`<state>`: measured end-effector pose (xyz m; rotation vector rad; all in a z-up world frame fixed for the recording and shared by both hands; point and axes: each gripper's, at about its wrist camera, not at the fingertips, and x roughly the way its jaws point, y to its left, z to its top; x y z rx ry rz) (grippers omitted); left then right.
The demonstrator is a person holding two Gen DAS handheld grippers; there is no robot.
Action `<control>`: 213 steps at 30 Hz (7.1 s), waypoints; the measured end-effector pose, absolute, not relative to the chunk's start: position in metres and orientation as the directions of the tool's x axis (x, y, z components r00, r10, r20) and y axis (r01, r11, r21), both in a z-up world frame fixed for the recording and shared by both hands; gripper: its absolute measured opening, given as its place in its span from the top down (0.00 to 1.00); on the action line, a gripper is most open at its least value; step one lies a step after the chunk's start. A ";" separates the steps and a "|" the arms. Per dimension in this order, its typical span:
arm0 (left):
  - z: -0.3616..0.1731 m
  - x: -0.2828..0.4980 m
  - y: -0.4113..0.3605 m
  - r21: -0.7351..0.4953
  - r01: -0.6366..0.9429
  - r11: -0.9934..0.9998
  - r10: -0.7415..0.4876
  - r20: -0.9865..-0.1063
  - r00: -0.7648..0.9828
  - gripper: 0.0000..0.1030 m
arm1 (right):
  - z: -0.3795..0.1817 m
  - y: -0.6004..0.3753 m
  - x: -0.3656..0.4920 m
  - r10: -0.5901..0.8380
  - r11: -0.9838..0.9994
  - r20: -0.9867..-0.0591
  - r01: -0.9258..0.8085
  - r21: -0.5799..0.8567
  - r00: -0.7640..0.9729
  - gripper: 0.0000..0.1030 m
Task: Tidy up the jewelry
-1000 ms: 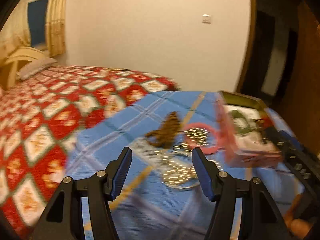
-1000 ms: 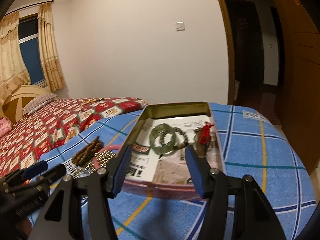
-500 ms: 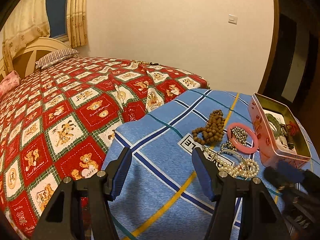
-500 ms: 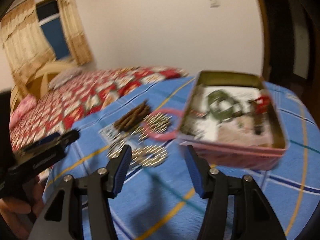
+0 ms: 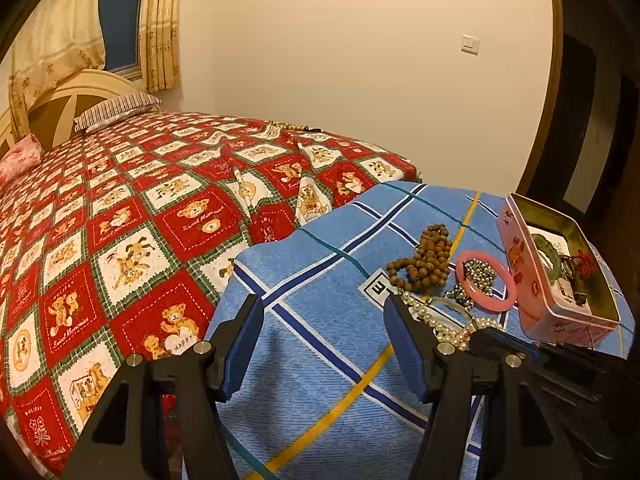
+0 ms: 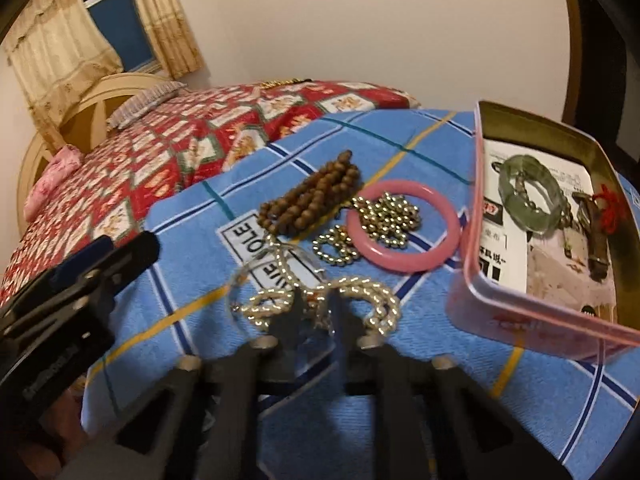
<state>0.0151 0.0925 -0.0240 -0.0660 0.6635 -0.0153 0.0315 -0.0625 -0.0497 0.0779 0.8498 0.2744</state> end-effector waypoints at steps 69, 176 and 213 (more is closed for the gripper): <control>-0.055 0.042 0.002 -0.018 0.575 0.818 -0.356 -0.802 0.480 0.86 | -0.007 -0.162 -0.002 0.156 0.973 -0.551 -0.033 0.227 0.819 0.33; -0.018 0.085 -0.121 -0.181 0.407 0.895 -0.435 -0.548 0.714 0.32 | 0.010 -0.252 0.075 0.024 0.964 -0.512 0.116 0.239 0.859 0.24; -0.015 0.039 0.003 -0.034 0.125 0.992 -0.124 -0.529 0.840 0.32 | 0.002 -0.163 0.012 0.026 0.982 -0.436 0.059 0.181 0.900 0.43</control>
